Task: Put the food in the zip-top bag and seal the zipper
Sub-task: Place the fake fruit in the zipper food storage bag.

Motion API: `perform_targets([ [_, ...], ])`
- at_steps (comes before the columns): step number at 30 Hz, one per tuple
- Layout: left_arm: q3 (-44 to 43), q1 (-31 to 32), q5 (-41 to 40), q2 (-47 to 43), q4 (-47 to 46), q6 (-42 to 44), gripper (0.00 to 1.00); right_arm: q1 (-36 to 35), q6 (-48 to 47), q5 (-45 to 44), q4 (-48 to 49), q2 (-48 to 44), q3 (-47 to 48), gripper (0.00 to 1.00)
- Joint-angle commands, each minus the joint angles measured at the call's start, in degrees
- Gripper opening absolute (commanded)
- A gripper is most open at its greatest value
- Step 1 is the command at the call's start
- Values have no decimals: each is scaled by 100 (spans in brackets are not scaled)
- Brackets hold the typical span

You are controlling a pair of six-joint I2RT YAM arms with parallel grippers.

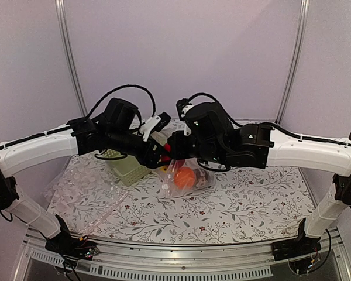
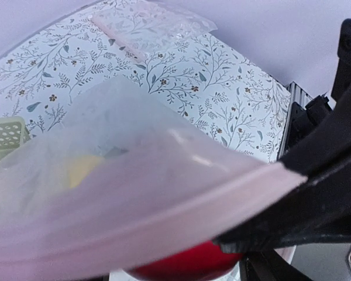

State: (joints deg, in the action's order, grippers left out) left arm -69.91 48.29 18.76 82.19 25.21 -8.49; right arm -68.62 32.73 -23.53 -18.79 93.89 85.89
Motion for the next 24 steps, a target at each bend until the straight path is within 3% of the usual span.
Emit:
perform_targets([
  [1,-58,84,-290,141,-158,-134,67,-17,92,134,141,82,108,0],
  [15,-41,84,-301,126,-166,-122,84,-14,93,-9,135,17,16,0],
  [24,133,84,-16,-132,-418,-31,86,-14,99,-135,134,-61,-82,0],
])
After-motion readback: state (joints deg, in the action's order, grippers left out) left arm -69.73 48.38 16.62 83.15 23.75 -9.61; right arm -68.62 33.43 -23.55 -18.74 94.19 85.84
